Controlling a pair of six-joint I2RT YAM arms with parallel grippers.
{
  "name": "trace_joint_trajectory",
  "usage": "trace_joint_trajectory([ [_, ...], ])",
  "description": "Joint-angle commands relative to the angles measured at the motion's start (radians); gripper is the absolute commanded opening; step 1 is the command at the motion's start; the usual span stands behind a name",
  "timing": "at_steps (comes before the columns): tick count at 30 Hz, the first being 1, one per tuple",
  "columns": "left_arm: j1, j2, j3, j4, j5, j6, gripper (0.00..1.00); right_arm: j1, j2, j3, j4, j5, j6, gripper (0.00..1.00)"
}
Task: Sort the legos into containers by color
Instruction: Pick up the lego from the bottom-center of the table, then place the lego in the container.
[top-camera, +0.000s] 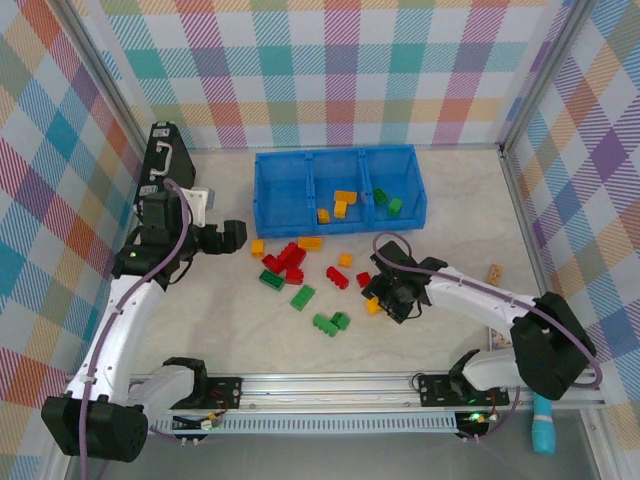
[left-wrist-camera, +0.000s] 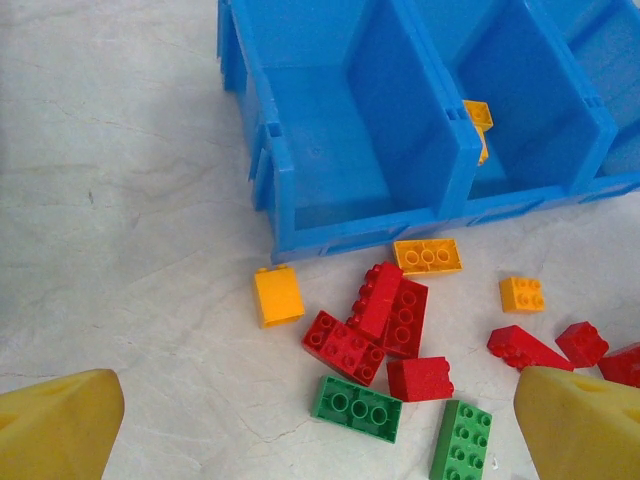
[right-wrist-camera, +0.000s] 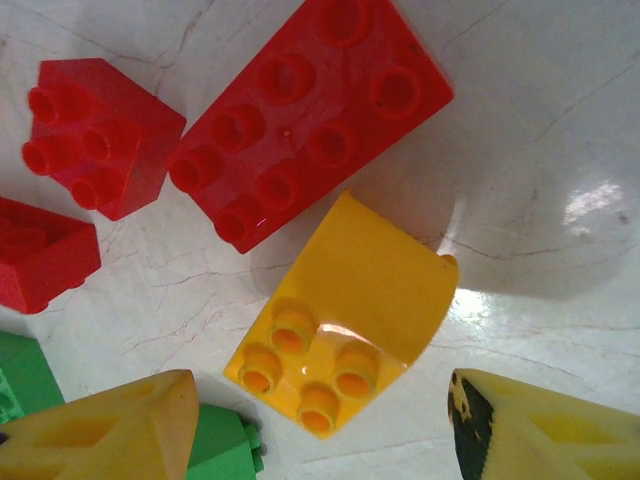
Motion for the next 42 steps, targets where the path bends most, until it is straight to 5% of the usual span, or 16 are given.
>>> trace_joint_trajectory([
  [1, 0.011, -0.017, -0.007, -0.01, 0.0, 0.019, 1.0, 0.01, 0.03, -0.004, 0.008, -0.012, 0.004, 0.67],
  [8, 0.011, -0.013, -0.003, -0.012, 0.005, 0.023, 1.0, 0.01, 0.068, -0.031, 0.03, -0.012, -0.006, 0.54],
  [13, 0.011, -0.017, -0.004, -0.013, 0.002, 0.026, 1.0, 0.009, 0.08, -0.035, 0.031, -0.028, -0.035, 0.33],
  [19, 0.011, -0.019, -0.005, -0.013, 0.002, 0.028, 1.0, 0.016, 0.025, 0.034, -0.128, -0.019, -0.17, 0.25],
  [23, 0.01, -0.006, -0.001, -0.015, 0.007, 0.031, 1.0, 0.056, -0.006, 0.196, -0.305, 0.053, -0.344, 0.24],
  [28, 0.01, 0.001, 0.005, -0.016, 0.007, 0.035, 1.0, 0.068, 0.01, 0.401, -0.304, 0.159, -0.657, 0.26],
  [34, 0.012, 0.009, 0.007, -0.018, 0.007, 0.037, 1.0, 0.055, 0.226, 0.702, -0.225, 0.269, -1.044, 0.27],
  [42, 0.012, 0.02, 0.009, -0.019, 0.0, 0.043, 1.0, -0.054, 0.521, 0.981, -0.121, 0.198, -1.198, 0.27],
])
